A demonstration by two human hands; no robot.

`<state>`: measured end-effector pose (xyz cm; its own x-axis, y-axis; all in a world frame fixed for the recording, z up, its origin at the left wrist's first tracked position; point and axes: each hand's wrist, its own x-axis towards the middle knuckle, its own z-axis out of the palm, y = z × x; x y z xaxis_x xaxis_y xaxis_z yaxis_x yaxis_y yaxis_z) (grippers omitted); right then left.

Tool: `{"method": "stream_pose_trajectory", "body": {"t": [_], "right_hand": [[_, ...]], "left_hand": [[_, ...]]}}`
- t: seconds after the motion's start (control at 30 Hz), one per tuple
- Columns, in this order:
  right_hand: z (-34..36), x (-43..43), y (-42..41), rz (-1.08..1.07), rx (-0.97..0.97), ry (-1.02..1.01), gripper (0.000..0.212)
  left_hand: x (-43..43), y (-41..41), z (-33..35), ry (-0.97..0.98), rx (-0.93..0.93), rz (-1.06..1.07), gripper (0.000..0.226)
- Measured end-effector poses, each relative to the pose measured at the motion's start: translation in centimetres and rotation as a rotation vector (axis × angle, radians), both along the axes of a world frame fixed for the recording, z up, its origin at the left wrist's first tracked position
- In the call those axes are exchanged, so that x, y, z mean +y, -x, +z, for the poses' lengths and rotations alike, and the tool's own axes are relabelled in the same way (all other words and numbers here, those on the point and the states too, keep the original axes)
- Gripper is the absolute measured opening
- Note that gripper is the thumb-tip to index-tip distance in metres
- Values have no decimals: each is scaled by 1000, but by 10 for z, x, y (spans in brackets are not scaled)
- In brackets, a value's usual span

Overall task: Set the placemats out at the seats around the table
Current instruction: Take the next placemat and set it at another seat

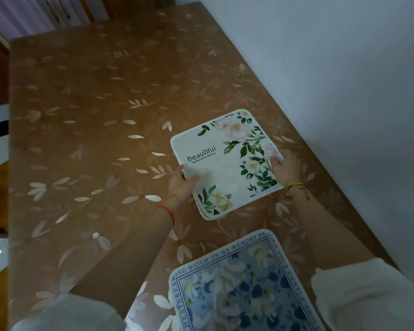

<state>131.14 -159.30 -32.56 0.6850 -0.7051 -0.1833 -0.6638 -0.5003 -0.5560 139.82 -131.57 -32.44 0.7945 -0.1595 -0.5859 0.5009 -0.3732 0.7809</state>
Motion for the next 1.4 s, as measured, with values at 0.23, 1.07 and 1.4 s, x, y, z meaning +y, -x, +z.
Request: {"method": "stream_pose_trajectory", "body": {"t": [0.23,1.07,1.4], "right_hand": [[9,7,-1,-57,-87,-12,26],[100,273,207,-100,-473,-320,16],[123,428,323,-106,-487,-373,13]], "left_hand": [[6,-9,0,35,-48,38,58],[240,123,105,195,-373,-13,33],[374,209,140,179,-429,-151,31]]}}
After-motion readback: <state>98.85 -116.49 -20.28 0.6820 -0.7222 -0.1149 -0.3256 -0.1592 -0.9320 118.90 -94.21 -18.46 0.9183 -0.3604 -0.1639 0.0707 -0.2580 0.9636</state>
